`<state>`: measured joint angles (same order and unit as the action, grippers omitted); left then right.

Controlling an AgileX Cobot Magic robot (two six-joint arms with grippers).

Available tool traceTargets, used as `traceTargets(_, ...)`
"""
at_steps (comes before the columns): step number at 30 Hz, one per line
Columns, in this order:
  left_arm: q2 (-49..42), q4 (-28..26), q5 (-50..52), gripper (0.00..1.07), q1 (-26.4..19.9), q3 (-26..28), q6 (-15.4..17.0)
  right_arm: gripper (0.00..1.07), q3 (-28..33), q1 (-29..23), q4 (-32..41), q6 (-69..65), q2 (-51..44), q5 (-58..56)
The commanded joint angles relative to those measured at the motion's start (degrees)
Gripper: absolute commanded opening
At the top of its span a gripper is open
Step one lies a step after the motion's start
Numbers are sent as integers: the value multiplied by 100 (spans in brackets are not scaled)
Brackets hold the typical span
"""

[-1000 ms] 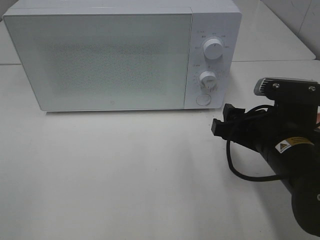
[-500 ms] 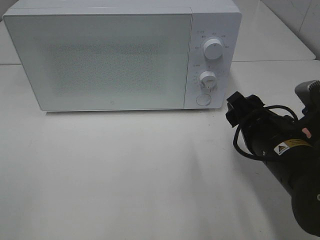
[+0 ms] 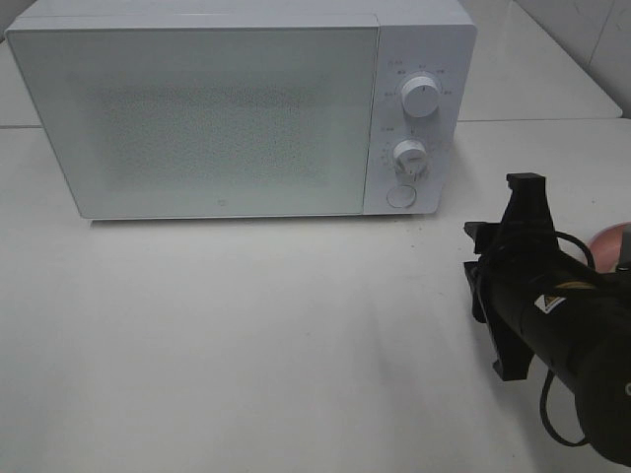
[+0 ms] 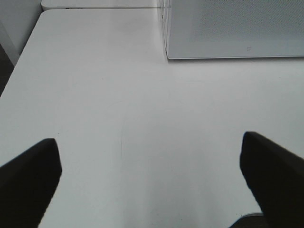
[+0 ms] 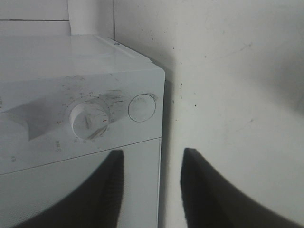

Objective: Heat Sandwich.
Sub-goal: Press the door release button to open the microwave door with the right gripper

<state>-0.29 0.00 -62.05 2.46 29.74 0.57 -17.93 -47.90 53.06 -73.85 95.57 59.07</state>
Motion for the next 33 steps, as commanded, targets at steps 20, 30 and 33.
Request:
traceTargets(20,-132,-63,74,98,-6,-11,57,0,-138,29,-103,-120,-11,-189)
traceTargets(30,-132,-63,74,98,-6,-11,57,0,-602,802,-1014,0,0,-647)
traceTargets(33,-132,-63,74,98,-6,-11,57,0,-665,859,-1071,0,97,-647)
